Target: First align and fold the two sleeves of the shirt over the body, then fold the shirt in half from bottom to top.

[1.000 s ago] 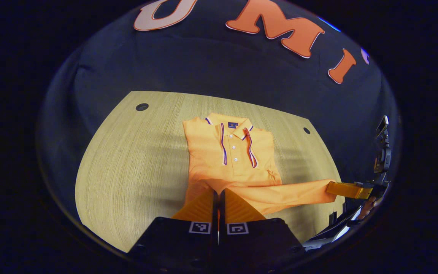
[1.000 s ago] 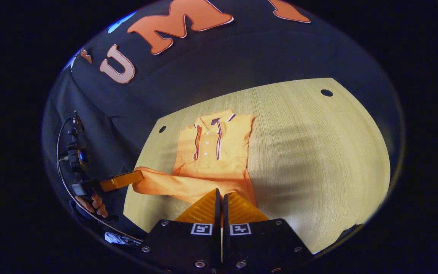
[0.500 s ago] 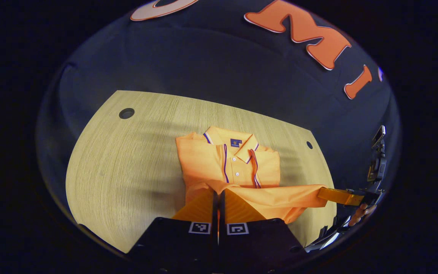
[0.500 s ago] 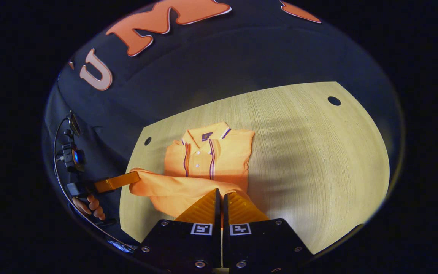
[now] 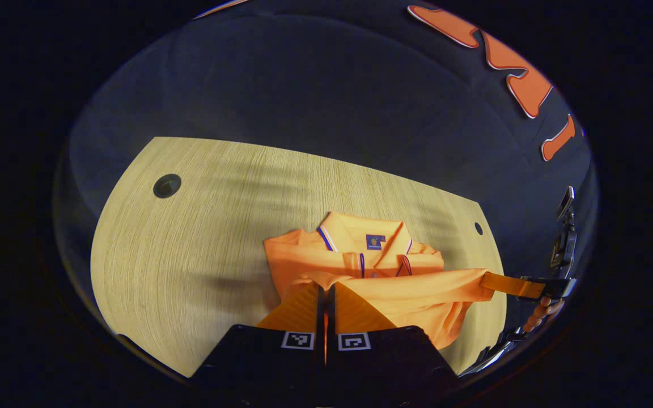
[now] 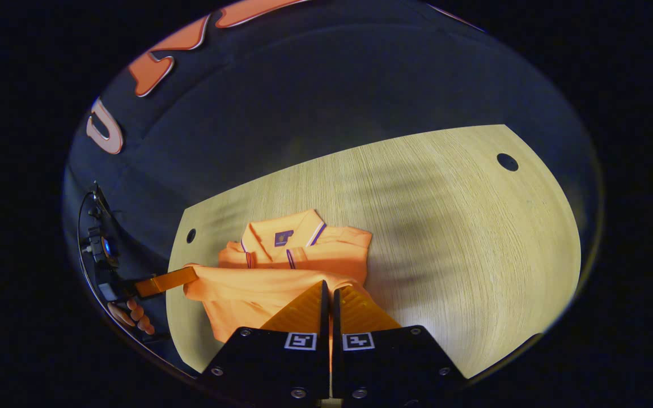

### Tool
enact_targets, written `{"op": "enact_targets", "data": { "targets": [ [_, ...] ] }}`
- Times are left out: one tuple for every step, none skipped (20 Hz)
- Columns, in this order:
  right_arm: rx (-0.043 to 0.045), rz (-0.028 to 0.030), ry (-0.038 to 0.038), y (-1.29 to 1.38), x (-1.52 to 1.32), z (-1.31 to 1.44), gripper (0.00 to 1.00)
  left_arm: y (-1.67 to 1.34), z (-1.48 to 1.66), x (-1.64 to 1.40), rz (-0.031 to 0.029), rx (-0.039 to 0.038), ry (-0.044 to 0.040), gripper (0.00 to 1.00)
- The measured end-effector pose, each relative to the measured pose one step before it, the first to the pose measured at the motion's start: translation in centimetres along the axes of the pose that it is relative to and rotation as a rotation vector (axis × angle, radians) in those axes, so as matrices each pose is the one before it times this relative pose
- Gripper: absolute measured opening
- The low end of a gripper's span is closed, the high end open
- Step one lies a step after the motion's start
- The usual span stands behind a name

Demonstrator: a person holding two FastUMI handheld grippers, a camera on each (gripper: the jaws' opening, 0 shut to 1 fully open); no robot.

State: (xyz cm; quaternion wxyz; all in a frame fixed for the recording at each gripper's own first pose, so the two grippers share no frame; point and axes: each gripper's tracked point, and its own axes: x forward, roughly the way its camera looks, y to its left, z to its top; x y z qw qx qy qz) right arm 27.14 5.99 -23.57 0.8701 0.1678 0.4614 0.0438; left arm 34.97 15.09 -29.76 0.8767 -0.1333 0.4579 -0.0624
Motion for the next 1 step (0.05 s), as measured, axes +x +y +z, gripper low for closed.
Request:
{"op": "enact_targets", "data": {
  "targets": [
    [0.01867, -0.00317, -0.00812, 0.308, 0.955, 0.469, 0.02, 0.396, 0.529, 0.906, 0.01531, 0.00957, 0.00369, 0.01]
  ]
}}
